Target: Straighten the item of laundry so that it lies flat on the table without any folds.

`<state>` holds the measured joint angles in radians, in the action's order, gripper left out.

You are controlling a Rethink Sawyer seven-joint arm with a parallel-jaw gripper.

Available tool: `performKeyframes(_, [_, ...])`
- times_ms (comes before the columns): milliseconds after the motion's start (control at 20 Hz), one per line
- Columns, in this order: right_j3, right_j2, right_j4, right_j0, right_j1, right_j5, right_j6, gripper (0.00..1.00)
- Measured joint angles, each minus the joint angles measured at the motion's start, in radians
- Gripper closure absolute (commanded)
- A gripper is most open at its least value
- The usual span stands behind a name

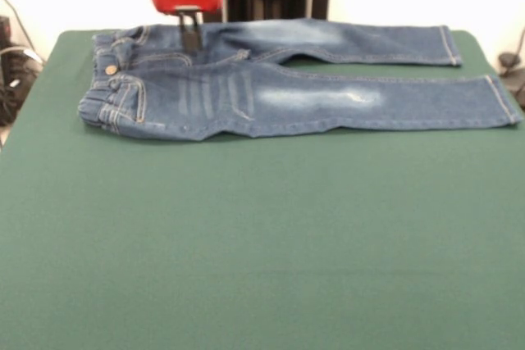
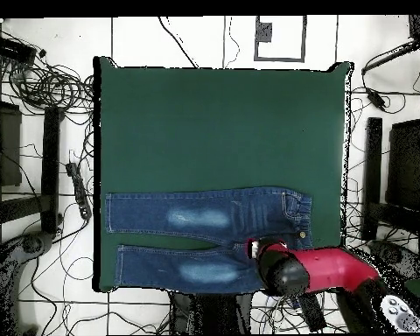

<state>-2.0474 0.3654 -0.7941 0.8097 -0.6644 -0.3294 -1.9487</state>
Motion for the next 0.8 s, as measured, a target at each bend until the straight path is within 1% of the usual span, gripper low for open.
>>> performKeyframes(100, [-0.001, 0.000, 0.002, -0.031, 0.025, 0.024, 0.000, 1.00])
performKeyframes(250, [0.001, 0.004, 0.006, -0.046, 0.056, 0.026, 0.000, 1.00])
performKeyframes(400, [0.005, 0.008, 0.013, -0.044, 0.086, 0.026, 0.000, 1.00])
performKeyframes(500, [0.008, 0.012, 0.023, -0.027, 0.103, 0.026, 0.000, 1.00])
performKeyframes(600, [0.008, 0.015, 0.031, -0.013, 0.102, 0.024, 0.000, 1.00])
performKeyframes(800, [0.008, 0.021, 0.055, 0.028, 0.071, 0.004, 0.000, 1.00])
